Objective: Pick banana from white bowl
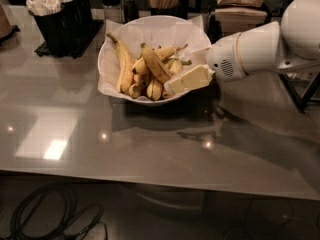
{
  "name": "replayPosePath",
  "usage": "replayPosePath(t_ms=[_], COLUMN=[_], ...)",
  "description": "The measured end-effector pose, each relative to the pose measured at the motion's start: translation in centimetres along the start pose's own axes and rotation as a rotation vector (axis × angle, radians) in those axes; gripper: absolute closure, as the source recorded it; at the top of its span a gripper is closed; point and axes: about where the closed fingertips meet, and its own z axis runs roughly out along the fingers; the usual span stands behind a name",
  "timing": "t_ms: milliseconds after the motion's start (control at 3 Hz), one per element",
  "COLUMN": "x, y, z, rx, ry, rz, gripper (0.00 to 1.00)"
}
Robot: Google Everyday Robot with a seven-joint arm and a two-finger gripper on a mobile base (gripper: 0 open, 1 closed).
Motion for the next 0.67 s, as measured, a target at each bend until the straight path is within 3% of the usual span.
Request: replayPosePath(t_ms=[667], x=[-2.7], y=[-0.5], z=[1.6], rx=[-0.011], ry=[-0.028], rz=[-0.040], gripper=[0.24])
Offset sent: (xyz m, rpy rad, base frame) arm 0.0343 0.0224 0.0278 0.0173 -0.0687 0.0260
